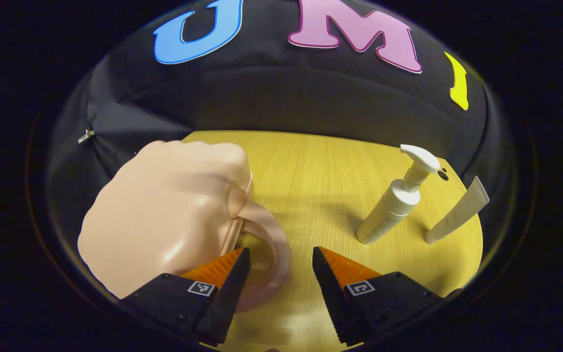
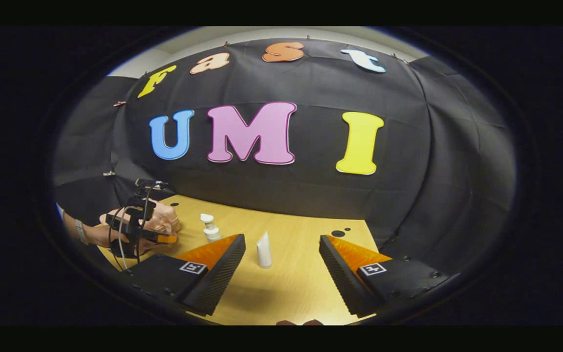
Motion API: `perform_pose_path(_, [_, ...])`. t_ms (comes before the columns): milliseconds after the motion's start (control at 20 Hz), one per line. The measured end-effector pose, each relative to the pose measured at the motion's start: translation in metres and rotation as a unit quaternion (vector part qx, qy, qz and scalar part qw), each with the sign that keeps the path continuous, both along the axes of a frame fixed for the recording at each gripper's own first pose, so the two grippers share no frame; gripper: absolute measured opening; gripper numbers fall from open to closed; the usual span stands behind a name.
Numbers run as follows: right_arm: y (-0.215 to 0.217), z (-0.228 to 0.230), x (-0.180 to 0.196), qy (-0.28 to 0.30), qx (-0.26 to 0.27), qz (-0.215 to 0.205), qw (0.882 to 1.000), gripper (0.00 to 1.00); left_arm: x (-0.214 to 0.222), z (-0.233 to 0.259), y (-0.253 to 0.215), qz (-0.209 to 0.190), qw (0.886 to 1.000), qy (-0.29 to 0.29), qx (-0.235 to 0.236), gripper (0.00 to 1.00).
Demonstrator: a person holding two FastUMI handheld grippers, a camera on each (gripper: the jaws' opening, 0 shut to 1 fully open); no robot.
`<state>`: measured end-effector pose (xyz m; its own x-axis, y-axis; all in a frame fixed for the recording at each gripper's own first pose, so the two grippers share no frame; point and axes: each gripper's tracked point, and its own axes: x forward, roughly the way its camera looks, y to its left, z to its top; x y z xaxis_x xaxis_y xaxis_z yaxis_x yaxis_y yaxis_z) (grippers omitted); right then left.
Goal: First open the suitcase, pack the skin care products into it, and then close the suitcase.
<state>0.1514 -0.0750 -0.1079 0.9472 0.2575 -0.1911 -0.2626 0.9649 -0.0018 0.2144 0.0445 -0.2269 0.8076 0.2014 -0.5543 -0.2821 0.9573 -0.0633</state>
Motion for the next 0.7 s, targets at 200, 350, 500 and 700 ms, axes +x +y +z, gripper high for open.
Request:
perform_pose_path(200, [0.014,-0.002,-0.002,0.005,0.008,0.005,1.0,0.97,-0.005,-0.007,0.004,-0.022,0.999,0.024,-0.016,0.38])
perform_pose_path(350, [0.02,-0.005,-0.002,0.011,0.011,0.003,1.0,0.97,-0.002,0.014,-0.004,-0.071,0.997,0.007,0.002,0.16])
perform_pose_path(500, [0.024,-0.007,0.0,0.018,0.021,-0.002,1.0,0.97,-0.002,0.025,-0.002,-0.079,0.997,0.018,0.017,0.14])
perform_pose_path(700, [0.026,-0.005,0.0,0.014,0.018,-0.008,1.0,0.97,-0.011,0.055,0.007,-0.081,0.997,0.004,-0.009,0.08])
